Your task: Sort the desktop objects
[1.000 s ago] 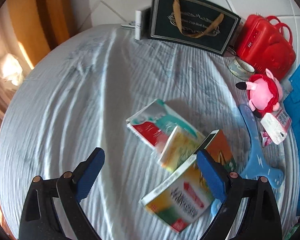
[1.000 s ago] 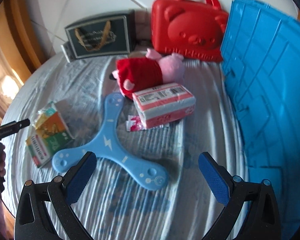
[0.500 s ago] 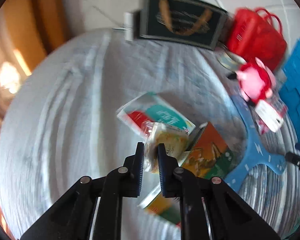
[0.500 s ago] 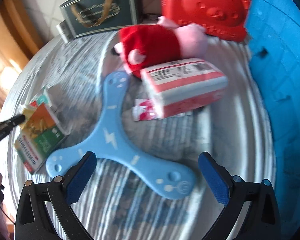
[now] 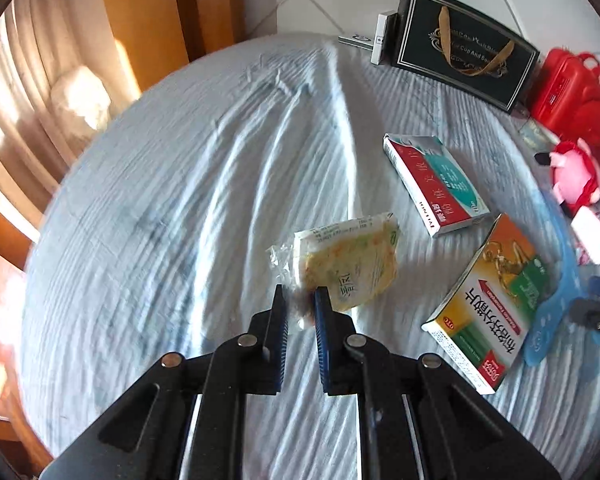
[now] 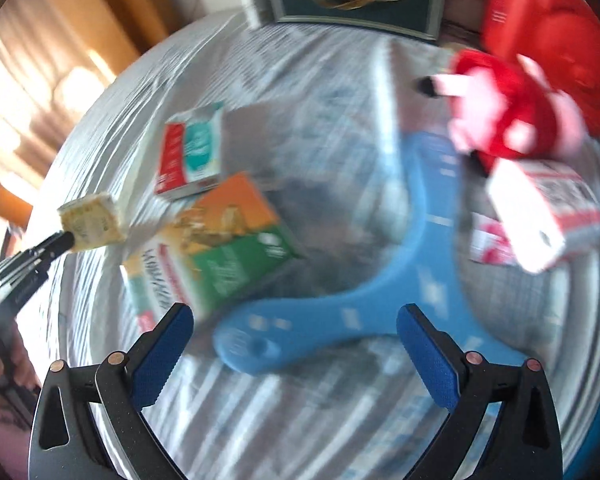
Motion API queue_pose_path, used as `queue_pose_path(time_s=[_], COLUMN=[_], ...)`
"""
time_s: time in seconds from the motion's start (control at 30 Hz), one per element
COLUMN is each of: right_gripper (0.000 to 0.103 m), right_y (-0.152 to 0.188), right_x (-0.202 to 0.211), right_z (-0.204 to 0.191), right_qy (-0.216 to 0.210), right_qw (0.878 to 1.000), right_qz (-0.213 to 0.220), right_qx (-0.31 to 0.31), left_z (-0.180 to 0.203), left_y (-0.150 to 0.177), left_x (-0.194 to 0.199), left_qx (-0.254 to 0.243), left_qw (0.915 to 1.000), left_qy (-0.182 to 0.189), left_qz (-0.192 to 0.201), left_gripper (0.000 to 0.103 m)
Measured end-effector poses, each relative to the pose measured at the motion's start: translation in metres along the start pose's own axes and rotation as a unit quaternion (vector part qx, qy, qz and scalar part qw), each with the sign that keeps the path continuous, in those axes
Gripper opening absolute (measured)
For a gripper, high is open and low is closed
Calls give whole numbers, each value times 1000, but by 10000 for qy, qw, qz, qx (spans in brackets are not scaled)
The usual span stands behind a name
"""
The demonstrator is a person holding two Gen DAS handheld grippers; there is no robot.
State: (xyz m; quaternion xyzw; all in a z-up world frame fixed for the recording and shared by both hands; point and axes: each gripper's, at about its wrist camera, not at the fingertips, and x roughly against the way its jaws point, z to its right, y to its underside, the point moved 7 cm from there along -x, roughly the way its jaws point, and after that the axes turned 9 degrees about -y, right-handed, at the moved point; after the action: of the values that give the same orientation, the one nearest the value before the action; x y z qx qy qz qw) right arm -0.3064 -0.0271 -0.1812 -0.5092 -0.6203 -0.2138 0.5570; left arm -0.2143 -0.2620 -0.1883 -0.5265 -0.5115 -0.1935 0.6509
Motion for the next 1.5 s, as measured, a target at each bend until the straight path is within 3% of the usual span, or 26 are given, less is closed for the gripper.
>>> queue_pose_path(time_s=[0.13, 0.2, 0.23, 0.3, 0.47, 0.53, 0.6, 0.77, 0.83, 0.93, 1.0, 1.17, 1.27, 1.4, 1.5], right_gripper=[97, 72, 67, 68, 72, 74, 91, 103, 103, 103, 103, 103, 103, 103, 103], right_y=[-5, -6, -6, -10, -37, -43, -40, -41, -43, -47, -39, -1, 23, 40, 39], right_x=[-28, -40, -46, -49, -39, -35, -38, -53, -60, -82, -86, -67, -52, -42, -33], right_z=[-20, -23, -23, -19, 20, 9, -14, -52, -61, -68, -68, -48, -20, 12, 16], right_qy=[-30, 6, 58, 53, 730, 725, 507, 551, 506, 759, 1195, 1060, 876, 626, 501], right_qw=[9994, 9986, 9980, 9979, 9961, 9967, 9981, 9979, 9984, 9962, 9896, 9910, 9944, 9958, 9967], right_qz=[-314, -512, -626, -639, -393, -332, -333, -190, -137, -197, -295, -450, -546, -551, -421], right_qx=[111, 94, 98, 7, -291, -136, 55, 268, 226, 373, 749, 687, 234, -369, -470], left_z=[-4, -4, -3, 4, 28, 30, 25, 12, 13, 18, 24, 37, 38, 32, 21], left_y=[-2, -1, 0, 4, 18, 13, 7, -7, -10, -8, -2, 20, 27, 21, 4], left_x=[-7, -12, -15, -19, -18, -15, -10, 6, 5, -5, -10, -14, -8, 16, 22], left_qx=[158, 34, -31, -119, -377, -319, -264, -495, -616, -610, -597, -819, -926, -996, -851], left_qw=[9995, 9998, 9998, 9994, 9976, 9974, 9974, 9978, 9969, 9966, 9959, 9927, 9920, 9924, 9941], left_qy=[263, 179, 173, 314, 535, 610, 649, 431, 468, 550, 665, 777, 721, 691, 679], left_qz=[33, 35, 12, -66, -211, -190, -150, 58, 105, -23, -157, -414, -462, -196, 22], left_gripper=[12, 12, 12, 12, 12, 12, 12, 13, 13, 13, 13, 13, 13, 13, 15])
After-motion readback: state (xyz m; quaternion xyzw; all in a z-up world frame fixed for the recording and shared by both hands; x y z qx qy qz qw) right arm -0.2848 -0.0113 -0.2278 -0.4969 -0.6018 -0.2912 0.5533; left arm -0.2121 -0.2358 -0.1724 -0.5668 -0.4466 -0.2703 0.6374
